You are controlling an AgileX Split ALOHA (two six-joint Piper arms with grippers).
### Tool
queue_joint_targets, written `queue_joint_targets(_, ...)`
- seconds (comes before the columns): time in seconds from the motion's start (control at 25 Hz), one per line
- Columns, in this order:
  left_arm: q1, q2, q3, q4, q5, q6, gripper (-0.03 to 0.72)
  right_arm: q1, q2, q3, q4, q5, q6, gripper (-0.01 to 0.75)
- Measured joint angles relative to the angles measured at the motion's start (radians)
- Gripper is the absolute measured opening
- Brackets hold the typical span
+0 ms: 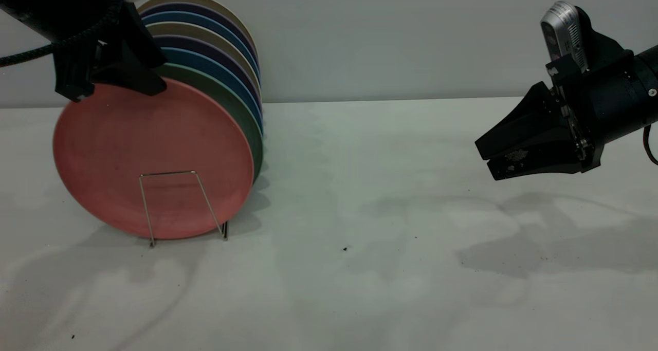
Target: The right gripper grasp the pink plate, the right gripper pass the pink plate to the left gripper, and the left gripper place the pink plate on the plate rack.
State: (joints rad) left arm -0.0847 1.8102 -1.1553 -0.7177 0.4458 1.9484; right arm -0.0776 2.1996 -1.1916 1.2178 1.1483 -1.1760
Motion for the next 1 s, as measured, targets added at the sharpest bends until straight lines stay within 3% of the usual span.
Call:
queue_joint_targets(0.28, 0.0, -0.03, 0.001, -0.002, 0.001, -0.002, 0.498, 0.0, 0.0, 0.0, 0.0, 0.0, 0.0, 0.388)
queue_joint_targets(0.64, 0.0, -0.167, 0.001, -0.001, 0.041, -0.069, 0.509, 0.0, 0.0, -0.002, -0.002, 0.0, 0.0, 0.388)
queue_joint_targets(0.76, 0.0, -0.234, 0.001, -0.001, 0.037, -0.264, 0.509, 0.004, 0.0, -0.044, -0.046, 0.0, 0.03, 0.388)
queue_joint_targets(1.0, 0.011, -0.282, 0.001, 0.13, 0.04, -0.963, 0.509, 0.072, -0.034, -0.221, -0.392, 0.012, 0.345, 0.388)
